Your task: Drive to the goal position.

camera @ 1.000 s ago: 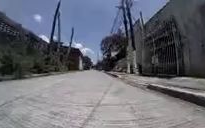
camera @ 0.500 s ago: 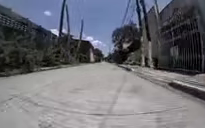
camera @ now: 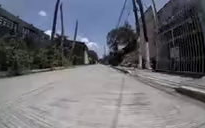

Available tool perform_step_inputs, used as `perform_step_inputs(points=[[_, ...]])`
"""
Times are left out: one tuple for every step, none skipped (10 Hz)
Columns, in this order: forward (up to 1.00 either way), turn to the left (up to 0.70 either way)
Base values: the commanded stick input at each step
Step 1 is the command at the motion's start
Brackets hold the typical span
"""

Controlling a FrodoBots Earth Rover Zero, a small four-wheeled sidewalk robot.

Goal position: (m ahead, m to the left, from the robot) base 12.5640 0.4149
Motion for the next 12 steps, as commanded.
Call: perform_step_inputs(points=[[1.00, 0.09], [1.00, 0.01], [1.00, -0.07], [1.00, -0.14], [1.00, -0.22], [1.00, -0.26], [1.00, -0.26], [1.00, -0.05], [1.00, 0.14], [1.00, 0.10], [1.00, 0.03], [1.00, -0.04]])
